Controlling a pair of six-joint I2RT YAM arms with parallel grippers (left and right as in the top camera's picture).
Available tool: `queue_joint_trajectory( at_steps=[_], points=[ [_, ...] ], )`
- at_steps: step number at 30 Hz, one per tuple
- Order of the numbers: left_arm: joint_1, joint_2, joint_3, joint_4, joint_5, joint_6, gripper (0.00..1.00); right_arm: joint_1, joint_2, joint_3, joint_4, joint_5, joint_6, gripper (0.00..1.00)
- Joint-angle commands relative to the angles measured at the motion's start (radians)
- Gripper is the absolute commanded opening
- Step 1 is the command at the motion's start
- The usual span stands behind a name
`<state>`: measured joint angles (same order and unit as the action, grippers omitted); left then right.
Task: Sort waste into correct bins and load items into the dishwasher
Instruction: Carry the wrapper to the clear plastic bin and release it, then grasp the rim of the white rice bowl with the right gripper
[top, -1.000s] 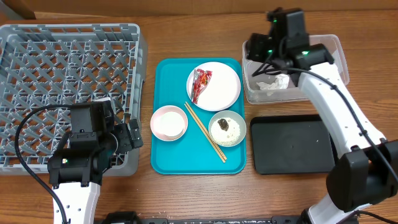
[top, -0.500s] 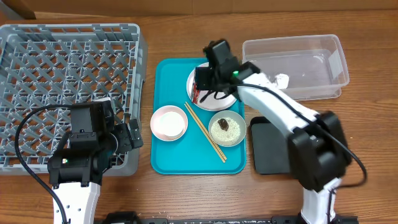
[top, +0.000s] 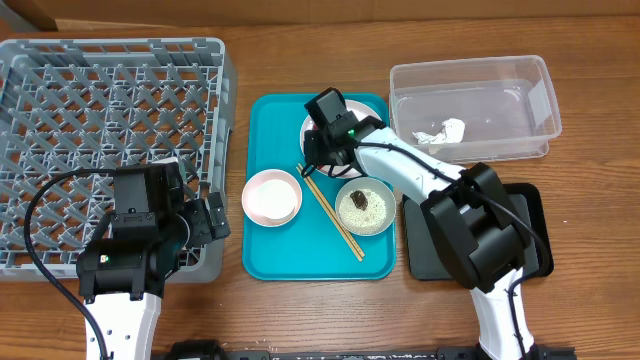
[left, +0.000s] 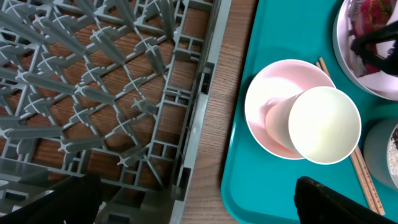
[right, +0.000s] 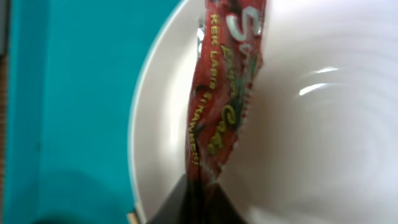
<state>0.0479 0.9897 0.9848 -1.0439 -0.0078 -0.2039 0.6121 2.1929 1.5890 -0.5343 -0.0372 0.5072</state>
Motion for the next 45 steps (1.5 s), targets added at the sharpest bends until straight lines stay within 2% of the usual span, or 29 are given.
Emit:
queue_joint_trajectory(
  at_steps=[1, 7, 12, 14, 18, 22, 24, 28, 29, 31, 33, 36, 45],
  points=[
    [0.005, 0.003, 0.025, 0.002, 0.008, -0.002, 1.00, -0.061, -0.080, 0.061, -0.047, 0.011, 0.001, 0.04],
    [0.005, 0.003, 0.025, 0.005, 0.008, -0.002, 1.00, -0.176, -0.272, 0.101, -0.191, 0.015, -0.075, 0.04],
    [0.005, 0.003, 0.025, 0.009, 0.008, -0.002, 1.00, -0.284, -0.367, 0.101, -0.265, 0.086, -0.053, 0.04],
    [0.005, 0.003, 0.025, 0.009, 0.008, -0.002, 1.00, -0.334, -0.367, 0.100, -0.293, 0.089, -0.023, 0.04],
    [0.005, 0.003, 0.025, 0.009, 0.008, -0.003, 1.00, -0.445, -0.340, 0.034, -0.345, 0.089, 0.137, 0.04],
    [0.005, 0.003, 0.025, 0.009, 0.009, -0.003, 1.00, -0.494, -0.333, -0.072, -0.273, 0.089, 0.352, 0.04],
    [0.005, 0.003, 0.025, 0.008, 0.009, -0.005, 1.00, -0.496, -0.333, -0.099, -0.217, 0.088, 0.390, 0.05],
    [0.004, 0.003, 0.025, 0.008, 0.009, -0.006, 1.00, -0.495, -0.336, -0.101, -0.183, 0.080, 0.370, 0.07],
    [0.004, 0.003, 0.025, 0.008, 0.009, -0.006, 1.00, -0.495, -0.341, -0.097, -0.182, 0.075, 0.346, 0.10],
    [0.004, 0.003, 0.025, 0.008, 0.008, -0.006, 1.00, -0.501, -0.364, -0.071, -0.183, 0.035, 0.214, 0.31],
    [0.004, 0.003, 0.025, 0.008, 0.008, -0.006, 1.00, -0.502, -0.393, -0.042, -0.202, 0.015, 0.123, 0.43],
    [0.004, 0.003, 0.025, 0.008, 0.008, -0.006, 1.00, -0.502, -0.469, -0.011, -0.284, 0.017, 0.048, 0.68],
    [0.005, 0.003, 0.025, 0.013, 0.008, -0.006, 1.00, -0.451, -0.639, -0.019, -0.548, -0.010, -0.134, 0.73]
  ],
)
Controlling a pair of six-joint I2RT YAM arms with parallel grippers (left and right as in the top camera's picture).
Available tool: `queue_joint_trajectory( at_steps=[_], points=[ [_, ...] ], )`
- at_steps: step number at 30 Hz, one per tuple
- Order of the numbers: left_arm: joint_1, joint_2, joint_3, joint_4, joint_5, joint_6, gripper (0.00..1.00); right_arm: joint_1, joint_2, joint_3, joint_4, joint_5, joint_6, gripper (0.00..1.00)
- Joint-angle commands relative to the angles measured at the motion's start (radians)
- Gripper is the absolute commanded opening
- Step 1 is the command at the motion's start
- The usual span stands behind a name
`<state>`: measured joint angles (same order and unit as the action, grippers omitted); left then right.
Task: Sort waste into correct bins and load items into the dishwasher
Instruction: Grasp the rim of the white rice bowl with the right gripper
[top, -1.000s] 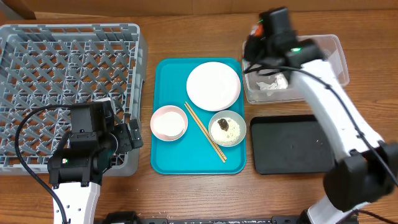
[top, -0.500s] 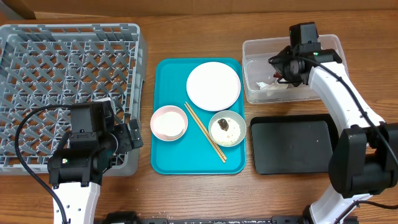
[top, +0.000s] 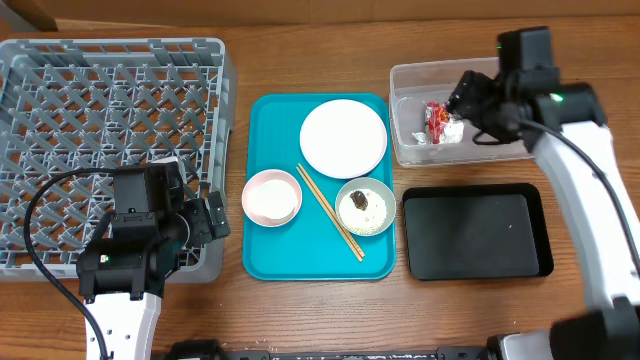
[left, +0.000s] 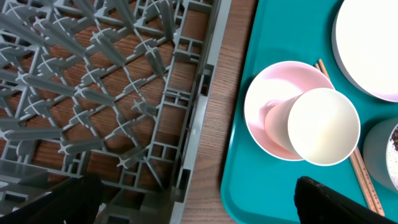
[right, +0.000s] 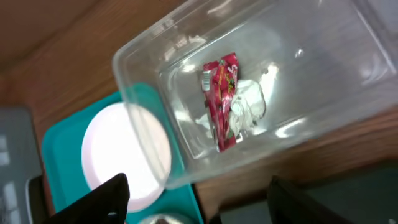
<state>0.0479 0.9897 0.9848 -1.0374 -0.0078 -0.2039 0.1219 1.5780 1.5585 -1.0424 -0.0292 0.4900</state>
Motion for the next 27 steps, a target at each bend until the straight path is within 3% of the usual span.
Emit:
queue_joint_trajectory(
  at_steps=[1, 7, 9, 14, 17, 21, 27],
  points=[
    [0.004, 0.003, 0.025, 0.008, 0.008, -0.006, 1.00, 0.059, -0.025, 0.012, -0.072, -0.022, -0.132, 0.73],
    [0.004, 0.003, 0.025, 0.009, 0.008, -0.006, 1.00, 0.247, -0.029, -0.021, -0.141, -0.011, -0.158, 0.73],
    [0.004, 0.003, 0.025, 0.009, 0.008, -0.006, 1.00, 0.378, -0.029, -0.066, -0.108, 0.034, -0.153, 0.72],
    [0.004, 0.003, 0.025, 0.010, 0.004, -0.006, 1.00, 0.545, -0.027, -0.200, 0.045, 0.103, -0.116, 0.73],
    [0.004, 0.003, 0.025, 0.011, 0.004, -0.006, 1.00, 0.574, -0.021, -0.307, 0.179, 0.103, -0.117, 0.70],
    [0.005, 0.003, 0.025, 0.018, 0.004, -0.006, 1.00, 0.583, -0.005, -0.439, 0.369, 0.093, -0.123, 0.56],
    [0.004, 0.003, 0.025, 0.018, 0.005, -0.006, 1.00, 0.585, 0.029, -0.524, 0.577, 0.067, -0.119, 0.55]
  ],
)
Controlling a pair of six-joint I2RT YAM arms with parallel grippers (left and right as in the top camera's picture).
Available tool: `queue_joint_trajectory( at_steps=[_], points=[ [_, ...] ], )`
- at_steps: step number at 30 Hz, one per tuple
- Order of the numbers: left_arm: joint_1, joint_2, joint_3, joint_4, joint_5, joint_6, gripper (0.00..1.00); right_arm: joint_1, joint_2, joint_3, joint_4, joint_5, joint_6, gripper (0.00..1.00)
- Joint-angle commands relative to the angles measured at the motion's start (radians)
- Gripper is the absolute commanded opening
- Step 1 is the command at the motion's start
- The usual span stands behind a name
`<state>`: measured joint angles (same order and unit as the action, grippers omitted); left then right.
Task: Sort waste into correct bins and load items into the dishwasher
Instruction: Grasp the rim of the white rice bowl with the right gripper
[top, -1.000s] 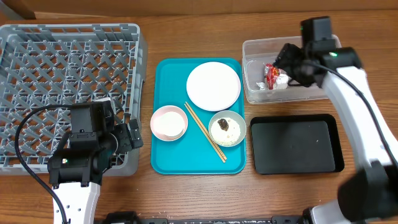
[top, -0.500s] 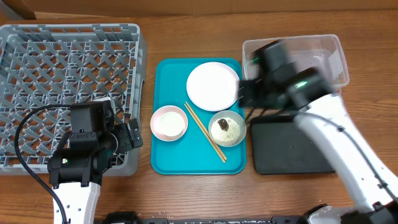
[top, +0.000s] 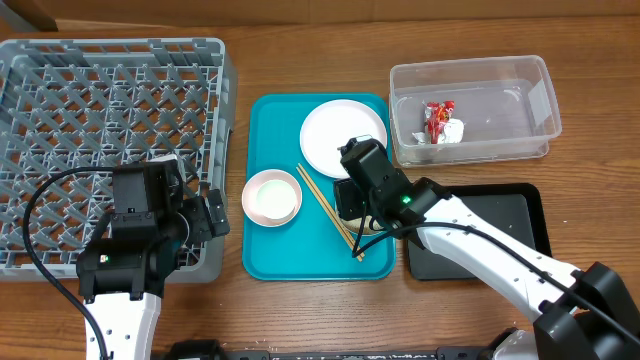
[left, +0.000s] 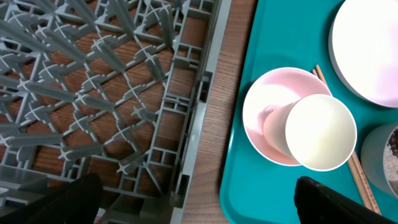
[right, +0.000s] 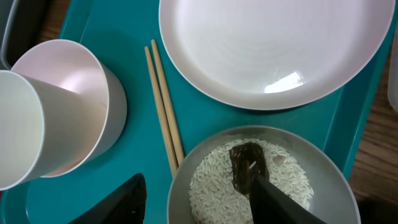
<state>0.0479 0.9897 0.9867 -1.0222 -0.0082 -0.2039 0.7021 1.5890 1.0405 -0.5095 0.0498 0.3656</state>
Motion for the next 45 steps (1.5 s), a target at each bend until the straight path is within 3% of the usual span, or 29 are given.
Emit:
queue_joint_trajectory(
  at_steps=[1, 6, 12, 15, 20, 30, 33, 39, 41, 44, 45],
  points=[
    [0.004, 0.003, 0.023, 0.003, 0.005, -0.006, 1.00, 0.005, 0.027, -0.006, 0.053, -0.025, 0.006, 0.55],
    [0.004, 0.003, 0.023, 0.002, 0.005, -0.006, 1.00, 0.005, 0.100, -0.006, 0.057, -0.034, 0.107, 0.56],
    [0.004, 0.003, 0.023, 0.002, 0.005, -0.006, 1.00, 0.005, 0.159, -0.006, 0.125, -0.077, 0.110, 0.54],
    [0.004, 0.003, 0.023, 0.002, 0.005, -0.006, 1.00, 0.005, 0.174, -0.006, 0.142, -0.077, 0.122, 0.50],
    [0.004, 0.003, 0.023, 0.003, 0.005, -0.006, 1.00, 0.005, 0.202, -0.006, 0.109, -0.079, 0.193, 0.35],
    [0.004, 0.003, 0.023, 0.002, 0.005, -0.006, 1.00, 0.005, 0.199, 0.004, 0.096, -0.077, 0.192, 0.23],
    [0.004, 0.003, 0.023, 0.002, 0.005, -0.006, 1.00, 0.005, 0.198, 0.030, 0.055, -0.068, 0.185, 0.14],
    [0.004, 0.003, 0.023, 0.002, 0.005, -0.006, 1.00, 0.005, 0.191, 0.066, -0.013, -0.025, 0.185, 0.10],
    [0.004, 0.003, 0.023, 0.002, 0.005, -0.006, 1.00, 0.005, 0.191, 0.066, -0.017, -0.025, 0.185, 0.13],
    [0.004, 0.003, 0.023, 0.002, 0.005, -0.006, 1.00, 0.005, 0.191, 0.066, -0.022, -0.025, 0.185, 0.45],
    [0.004, 0.003, 0.023, 0.002, 0.005, -0.006, 1.00, 0.005, 0.191, 0.066, -0.022, -0.024, 0.185, 0.47]
  ],
)
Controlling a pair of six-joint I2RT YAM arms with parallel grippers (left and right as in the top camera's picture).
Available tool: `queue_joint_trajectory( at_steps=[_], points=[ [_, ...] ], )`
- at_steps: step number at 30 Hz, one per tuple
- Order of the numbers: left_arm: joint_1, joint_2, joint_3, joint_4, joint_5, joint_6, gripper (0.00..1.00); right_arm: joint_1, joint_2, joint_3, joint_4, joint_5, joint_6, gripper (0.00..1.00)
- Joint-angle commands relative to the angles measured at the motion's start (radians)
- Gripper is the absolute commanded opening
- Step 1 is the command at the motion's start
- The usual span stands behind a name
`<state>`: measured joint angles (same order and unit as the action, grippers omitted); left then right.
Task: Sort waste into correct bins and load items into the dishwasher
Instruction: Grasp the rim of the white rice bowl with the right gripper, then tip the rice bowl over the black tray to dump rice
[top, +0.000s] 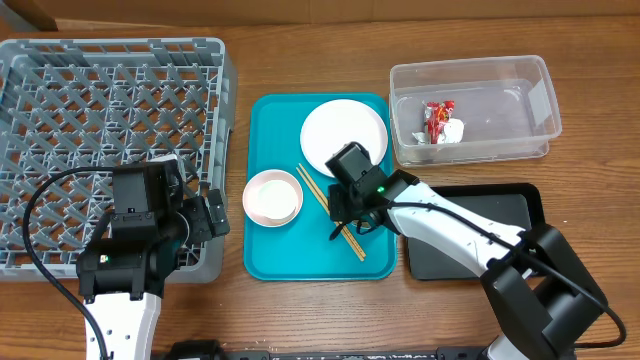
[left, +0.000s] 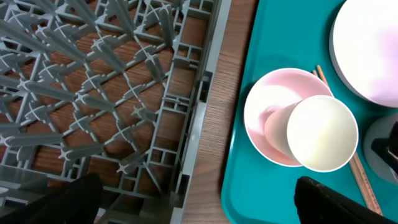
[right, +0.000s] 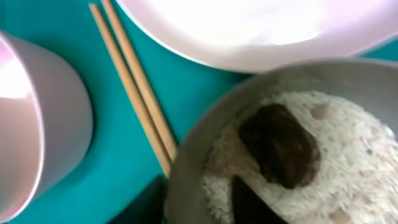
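A grey bowl (right: 193, 149) of rice with a dark lump (right: 280, 146) stands on the teal tray (top: 270, 255). My right gripper (right: 199, 199) is low over it, one finger outside the near rim and one inside on the rice, closed onto the rim. In the overhead view the right gripper (top: 350, 205) covers most of the bowl. Wooden chopsticks (right: 130, 87) lie beside the bowl. A white plate (top: 335, 130) sits behind it. A pink bowl (left: 273, 115) holds a cream cup (left: 322, 132). My left gripper (left: 199, 208) hangs open at the edge of the grey rack (left: 93, 93).
A clear bin (top: 480, 90) at the back right holds a red wrapper (top: 435, 113) and white tissue (top: 453, 131). A black bin (top: 515, 205) lies right of the tray, under my right arm. The dish rack (top: 100, 110) fills the left side.
My right gripper has come down from above the rice bowl, and its jaws have narrowed across the bowl's near rim. The left arm, cup, plate and chopsticks have not moved.
My right gripper was shut on the red wrapper over the white plate. Then it hung open above the clear bin, with the wrapper lying inside. Then it hovered open above the rice bowl, and now grips that bowl's rim. The left arm stayed still throughout.
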<state>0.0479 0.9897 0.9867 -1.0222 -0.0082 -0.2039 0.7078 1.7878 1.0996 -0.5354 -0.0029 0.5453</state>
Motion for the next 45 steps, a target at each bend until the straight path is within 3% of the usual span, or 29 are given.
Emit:
queue_joint_trajectory(
  at_steps=[1, 15, 24, 30, 45],
  points=[
    [0.004, 0.003, 0.023, 0.002, 0.005, -0.006, 1.00, -0.001, -0.008, 0.007, 0.006, 0.028, 0.005, 0.51],
    [0.004, 0.003, 0.023, 0.002, 0.005, -0.006, 1.00, 0.000, 0.030, 0.006, 0.088, 0.023, 0.011, 0.49],
    [0.004, 0.003, 0.023, 0.002, 0.005, -0.006, 1.00, 0.000, 0.045, 0.007, 0.087, -0.021, 0.013, 0.17],
    [0.004, 0.003, 0.023, 0.002, 0.005, -0.006, 1.00, -0.001, 0.016, 0.009, 0.025, -0.021, 0.013, 0.04],
    [0.004, 0.003, 0.023, 0.003, 0.004, -0.006, 1.00, -0.026, -0.333, 0.009, -0.194, -0.018, 0.013, 0.04]
  ],
)
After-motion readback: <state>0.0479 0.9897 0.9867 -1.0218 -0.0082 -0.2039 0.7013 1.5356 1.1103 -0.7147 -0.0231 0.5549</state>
